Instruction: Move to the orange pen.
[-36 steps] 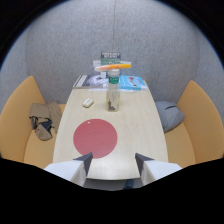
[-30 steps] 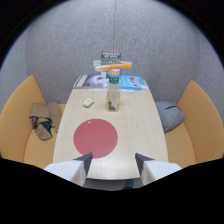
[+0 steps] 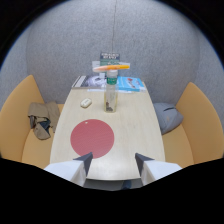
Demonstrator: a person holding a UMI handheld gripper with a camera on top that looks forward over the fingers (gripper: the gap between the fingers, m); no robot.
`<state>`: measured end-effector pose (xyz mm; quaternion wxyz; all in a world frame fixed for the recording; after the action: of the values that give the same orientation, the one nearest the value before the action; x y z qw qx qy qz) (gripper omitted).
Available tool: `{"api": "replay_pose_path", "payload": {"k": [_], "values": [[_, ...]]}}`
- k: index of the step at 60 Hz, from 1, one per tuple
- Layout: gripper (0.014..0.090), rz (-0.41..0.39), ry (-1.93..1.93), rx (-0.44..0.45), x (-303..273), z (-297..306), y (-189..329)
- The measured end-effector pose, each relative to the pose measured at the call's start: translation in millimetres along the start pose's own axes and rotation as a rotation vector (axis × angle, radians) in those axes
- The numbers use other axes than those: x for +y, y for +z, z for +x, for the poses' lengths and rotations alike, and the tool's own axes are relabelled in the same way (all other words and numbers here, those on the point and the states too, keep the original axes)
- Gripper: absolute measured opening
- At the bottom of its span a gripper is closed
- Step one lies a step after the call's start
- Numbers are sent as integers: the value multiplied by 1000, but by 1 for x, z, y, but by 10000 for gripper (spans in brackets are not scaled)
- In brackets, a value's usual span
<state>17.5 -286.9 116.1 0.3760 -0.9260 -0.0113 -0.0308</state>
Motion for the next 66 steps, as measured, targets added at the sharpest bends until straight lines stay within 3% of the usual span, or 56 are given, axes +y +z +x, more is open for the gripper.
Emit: {"api": "replay_pose_path", "payload": {"k": [27, 66], "values": [[868, 53, -14, -25, -35, 6, 11], [869, 138, -50, -81, -139, 13, 58]]}}
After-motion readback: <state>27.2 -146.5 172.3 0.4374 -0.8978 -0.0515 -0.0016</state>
